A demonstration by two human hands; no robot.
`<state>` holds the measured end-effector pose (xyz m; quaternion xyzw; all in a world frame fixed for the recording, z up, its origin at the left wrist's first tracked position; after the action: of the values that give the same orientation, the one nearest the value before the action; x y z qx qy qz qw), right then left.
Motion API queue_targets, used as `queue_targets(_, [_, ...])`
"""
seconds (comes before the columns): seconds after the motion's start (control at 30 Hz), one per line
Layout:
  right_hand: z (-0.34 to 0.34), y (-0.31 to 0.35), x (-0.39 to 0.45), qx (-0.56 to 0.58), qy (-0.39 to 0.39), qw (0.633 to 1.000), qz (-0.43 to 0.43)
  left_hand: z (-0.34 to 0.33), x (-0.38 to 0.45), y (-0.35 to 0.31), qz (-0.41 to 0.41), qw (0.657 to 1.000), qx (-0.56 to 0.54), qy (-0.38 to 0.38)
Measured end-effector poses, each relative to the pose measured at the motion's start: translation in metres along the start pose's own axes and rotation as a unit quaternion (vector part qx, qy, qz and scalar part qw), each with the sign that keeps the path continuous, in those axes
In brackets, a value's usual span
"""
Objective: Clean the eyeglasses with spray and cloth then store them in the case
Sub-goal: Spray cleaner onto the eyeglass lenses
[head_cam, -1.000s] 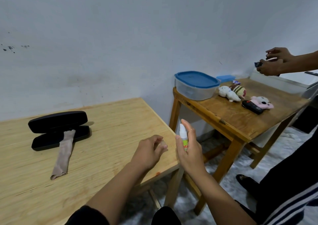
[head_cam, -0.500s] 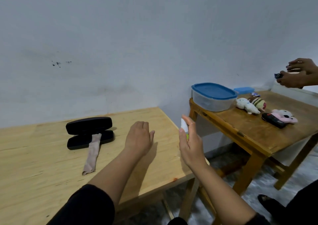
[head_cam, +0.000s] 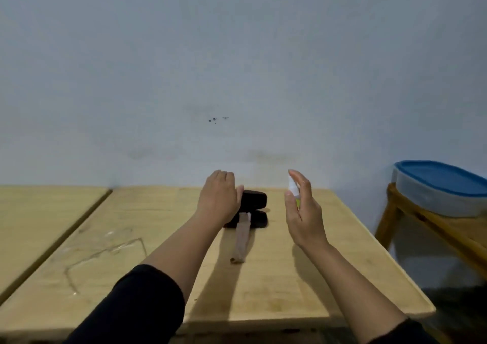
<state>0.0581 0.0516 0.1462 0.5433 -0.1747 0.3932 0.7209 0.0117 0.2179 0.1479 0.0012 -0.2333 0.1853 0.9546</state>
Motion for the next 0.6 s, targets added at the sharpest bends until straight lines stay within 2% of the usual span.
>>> queue_targets(0.23, [-0.106,0.046,-0.001,0.094,0.095,0.991,0.025,0.031,-0.055,0.128,0.128,0.992,0.009,-0.012])
queue_targets(0.43, [-0.18,0.073,-0.022,0.12,0.15,0.98,0.055,0.044,-0.132,0.228,0.239,0.971,0.002,-0.002])
queue_targets(0.6, [-0.215,0.085,-0.042,0.141,0.184,0.971,0.064,0.039,-0.197,0.285,0.259,0.966,-0.019,0.008])
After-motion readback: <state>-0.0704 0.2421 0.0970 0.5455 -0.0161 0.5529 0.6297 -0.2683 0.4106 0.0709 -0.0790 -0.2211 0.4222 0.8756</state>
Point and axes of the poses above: each hand's wrist, its own x-axis towards the middle knuckle, its own z-axis out of the back of the hand, y = z × x, the point moved 9 cm from there along x, towards the middle knuckle, and after that the axes turned 2 degrees about x, right-handed, at the moved point
